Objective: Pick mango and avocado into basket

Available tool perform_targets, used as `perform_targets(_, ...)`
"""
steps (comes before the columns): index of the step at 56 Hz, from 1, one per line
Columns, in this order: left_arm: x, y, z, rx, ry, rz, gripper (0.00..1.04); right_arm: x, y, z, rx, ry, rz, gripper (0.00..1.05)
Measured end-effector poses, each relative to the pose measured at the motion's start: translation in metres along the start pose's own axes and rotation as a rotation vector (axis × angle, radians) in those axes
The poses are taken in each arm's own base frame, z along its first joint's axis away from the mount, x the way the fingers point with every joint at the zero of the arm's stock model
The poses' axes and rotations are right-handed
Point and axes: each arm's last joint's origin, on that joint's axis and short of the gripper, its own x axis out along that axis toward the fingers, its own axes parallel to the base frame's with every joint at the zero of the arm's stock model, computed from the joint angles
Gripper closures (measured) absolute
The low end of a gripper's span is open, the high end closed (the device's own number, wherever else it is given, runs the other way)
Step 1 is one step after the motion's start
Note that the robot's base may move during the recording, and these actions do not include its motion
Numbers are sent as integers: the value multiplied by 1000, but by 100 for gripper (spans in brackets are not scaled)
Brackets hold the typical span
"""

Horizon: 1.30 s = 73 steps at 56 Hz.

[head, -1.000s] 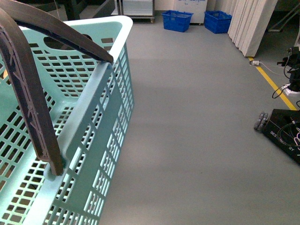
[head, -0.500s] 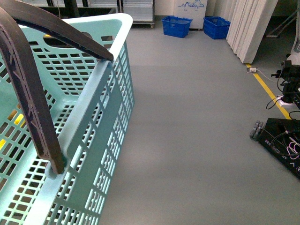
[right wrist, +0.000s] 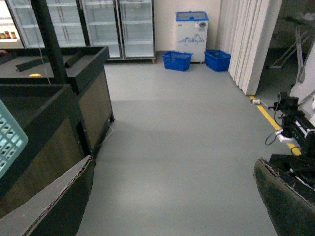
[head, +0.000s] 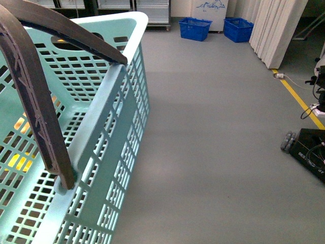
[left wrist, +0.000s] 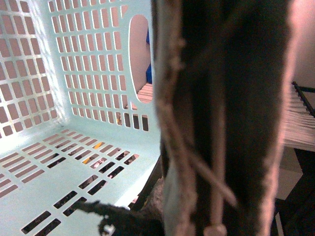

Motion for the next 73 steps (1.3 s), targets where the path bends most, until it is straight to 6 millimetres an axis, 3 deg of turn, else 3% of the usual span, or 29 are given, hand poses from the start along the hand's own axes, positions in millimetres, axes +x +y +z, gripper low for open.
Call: perform_targets(73,0,0,0,3,3,0,100,0,0,0,0,0,5,9)
